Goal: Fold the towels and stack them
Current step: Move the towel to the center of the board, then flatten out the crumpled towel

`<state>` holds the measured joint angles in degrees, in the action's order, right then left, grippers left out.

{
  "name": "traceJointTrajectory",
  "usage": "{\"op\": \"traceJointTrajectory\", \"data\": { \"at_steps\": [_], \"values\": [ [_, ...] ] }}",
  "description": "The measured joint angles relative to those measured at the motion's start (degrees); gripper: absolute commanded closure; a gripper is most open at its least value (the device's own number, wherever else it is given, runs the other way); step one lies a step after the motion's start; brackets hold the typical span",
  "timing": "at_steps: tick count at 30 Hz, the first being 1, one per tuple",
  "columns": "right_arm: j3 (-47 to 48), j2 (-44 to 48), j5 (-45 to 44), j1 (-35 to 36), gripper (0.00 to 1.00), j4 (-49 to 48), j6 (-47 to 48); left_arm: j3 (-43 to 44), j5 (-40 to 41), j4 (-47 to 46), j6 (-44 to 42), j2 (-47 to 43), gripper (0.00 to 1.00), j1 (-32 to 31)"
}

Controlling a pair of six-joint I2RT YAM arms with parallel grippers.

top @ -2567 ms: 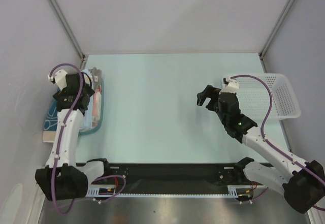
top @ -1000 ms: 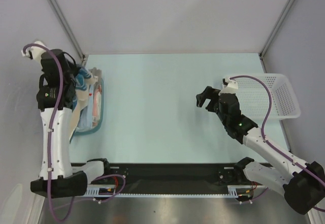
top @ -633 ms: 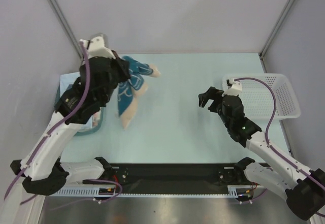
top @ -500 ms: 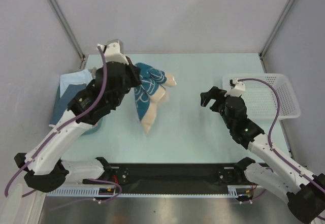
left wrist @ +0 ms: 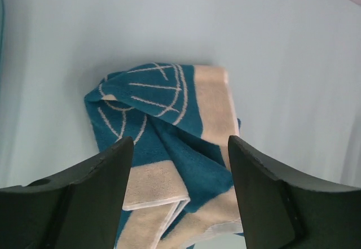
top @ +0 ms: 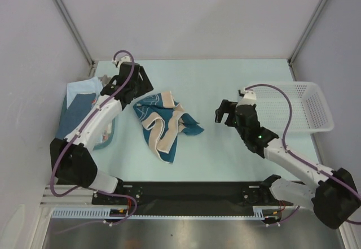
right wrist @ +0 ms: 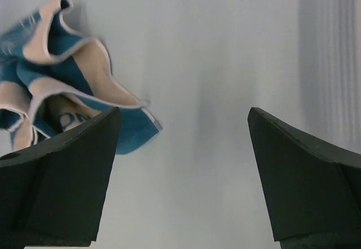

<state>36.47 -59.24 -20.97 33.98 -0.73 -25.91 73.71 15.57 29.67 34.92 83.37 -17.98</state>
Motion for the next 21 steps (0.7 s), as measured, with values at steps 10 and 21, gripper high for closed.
{"op": "traceJointTrajectory", "data": {
  "at_steps": [10, 21],
  "values": [
    [9.6, -25.6, 4.0, 3.3, 0.19, -3.2, 1.1, -12.1, 0.8, -4.4, 4.4, -12.8, 0.36, -10.7],
    [12.5, -36.9, 9.0, 4.5, 0.33, -7.2, -1.5, -29.9, 6.9, -3.5, 17.6, -14.1, 0.52, -28.9]
  ]
}}
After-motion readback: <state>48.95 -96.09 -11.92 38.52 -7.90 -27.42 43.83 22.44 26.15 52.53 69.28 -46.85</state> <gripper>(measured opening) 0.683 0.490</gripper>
